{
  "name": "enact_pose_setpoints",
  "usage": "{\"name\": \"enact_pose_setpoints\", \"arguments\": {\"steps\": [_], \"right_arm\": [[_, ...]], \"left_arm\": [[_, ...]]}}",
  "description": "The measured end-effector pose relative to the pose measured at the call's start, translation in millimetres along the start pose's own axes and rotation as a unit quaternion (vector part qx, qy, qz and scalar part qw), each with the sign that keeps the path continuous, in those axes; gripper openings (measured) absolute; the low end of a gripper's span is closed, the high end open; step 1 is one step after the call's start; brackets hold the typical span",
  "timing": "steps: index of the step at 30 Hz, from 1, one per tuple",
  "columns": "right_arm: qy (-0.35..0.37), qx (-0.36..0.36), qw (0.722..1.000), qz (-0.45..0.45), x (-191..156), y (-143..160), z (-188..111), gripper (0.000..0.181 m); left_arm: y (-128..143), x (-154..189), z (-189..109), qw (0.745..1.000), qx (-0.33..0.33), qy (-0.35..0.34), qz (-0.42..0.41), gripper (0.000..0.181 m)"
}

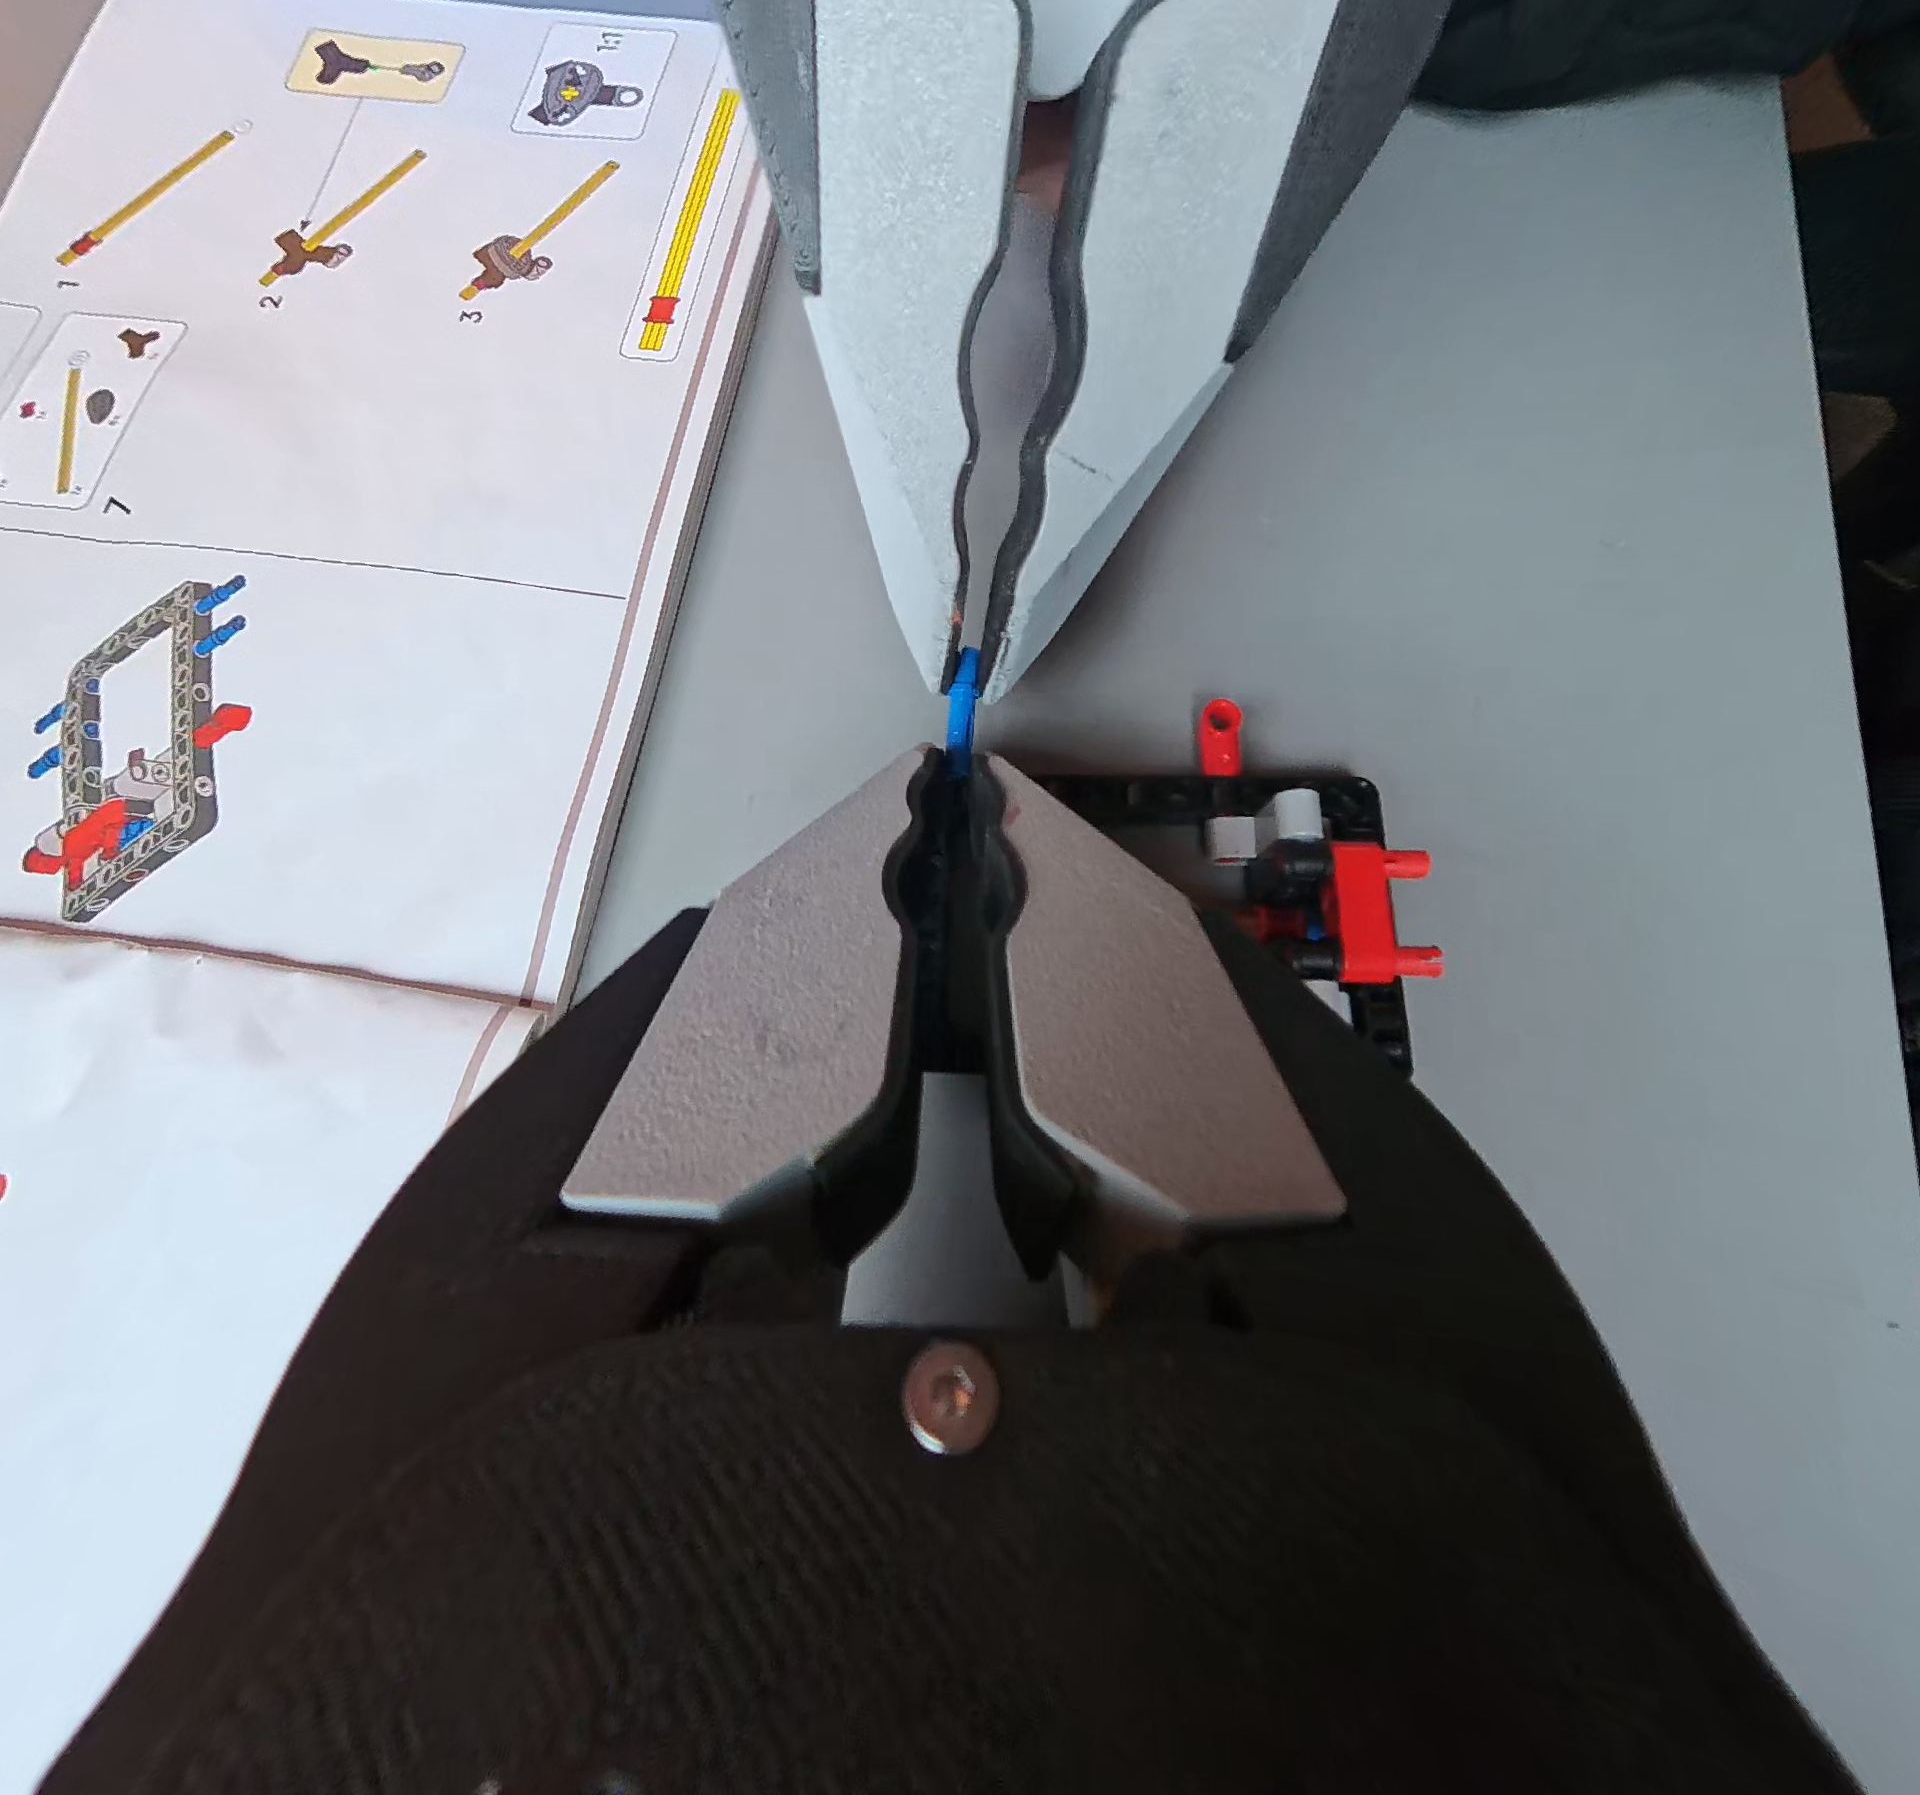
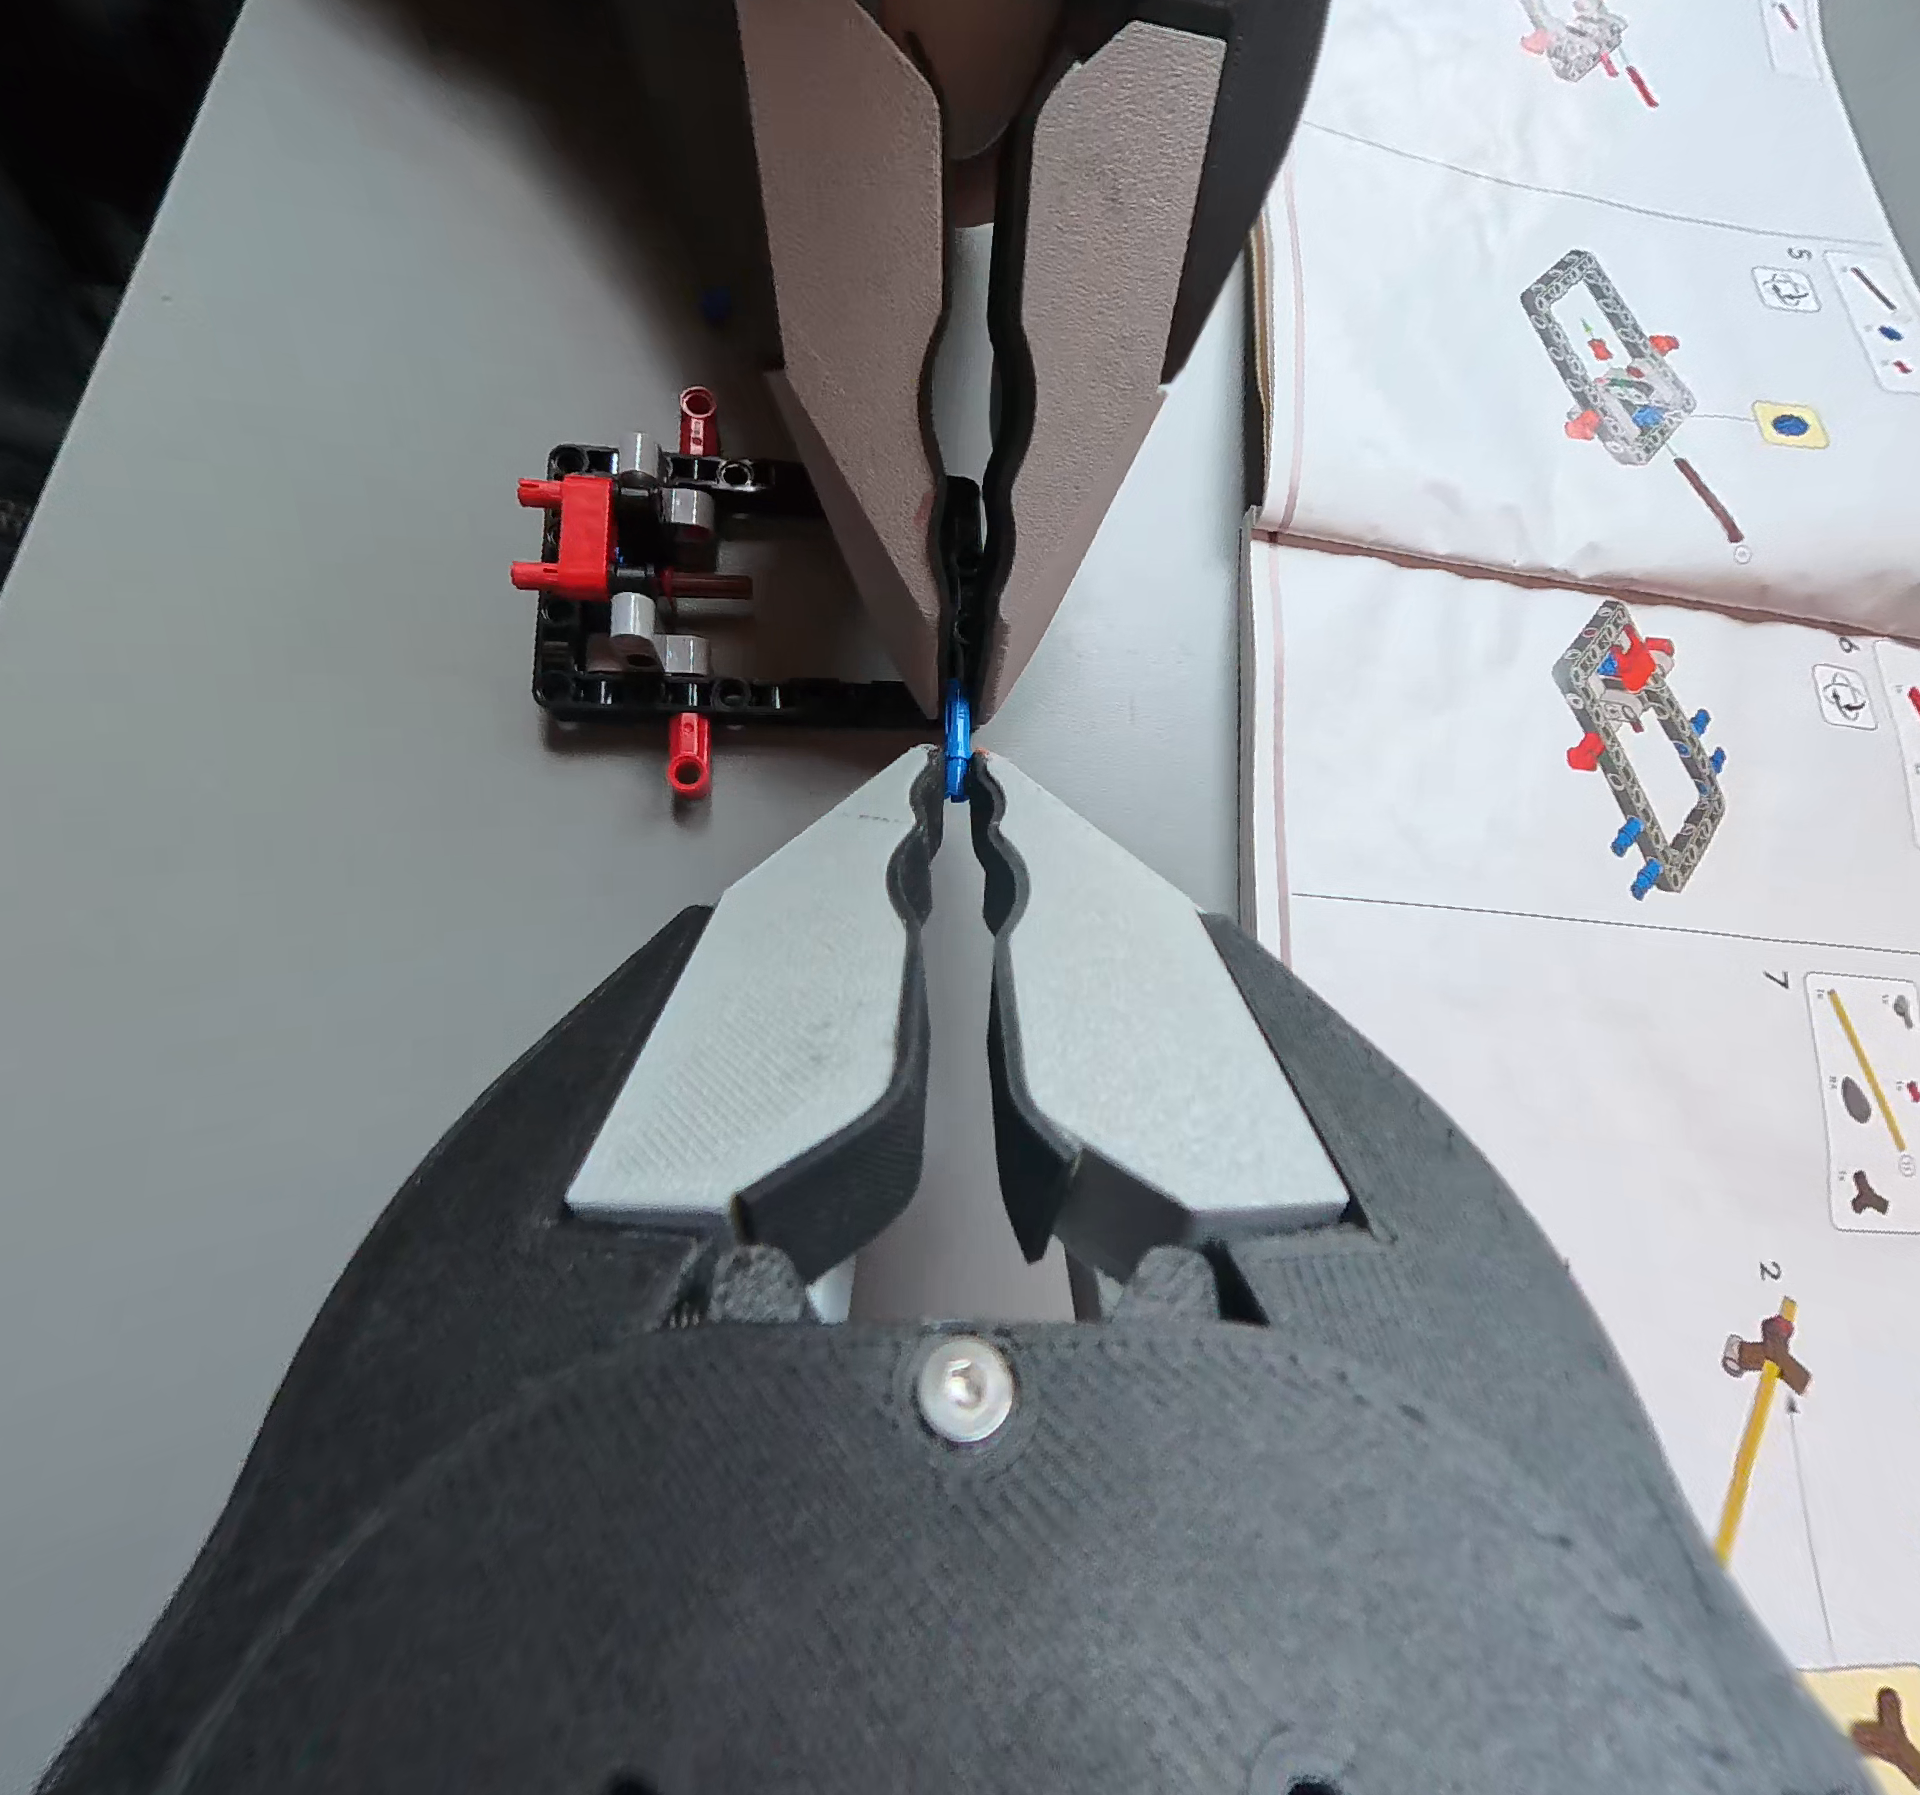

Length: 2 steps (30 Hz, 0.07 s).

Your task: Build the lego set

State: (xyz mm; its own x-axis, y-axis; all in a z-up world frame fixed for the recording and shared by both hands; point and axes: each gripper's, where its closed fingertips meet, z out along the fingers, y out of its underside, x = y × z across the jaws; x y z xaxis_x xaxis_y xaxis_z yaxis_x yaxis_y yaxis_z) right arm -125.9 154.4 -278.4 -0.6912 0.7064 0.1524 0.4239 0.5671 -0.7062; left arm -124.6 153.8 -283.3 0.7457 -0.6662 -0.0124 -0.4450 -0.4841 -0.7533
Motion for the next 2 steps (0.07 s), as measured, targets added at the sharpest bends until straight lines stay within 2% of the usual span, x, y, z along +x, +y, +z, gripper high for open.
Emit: {"name": "enact_pose_setpoints", "arguments": {"steps": [2], "right_arm": [[0.011, -0.004, 1.000, -0.020, 0.0, 0.5, 0.5, 0.001]], "left_arm": [[0.5, -0.1, 0.7, 1.000, 0.000, 0.004, -0.006, 0.003]]}}
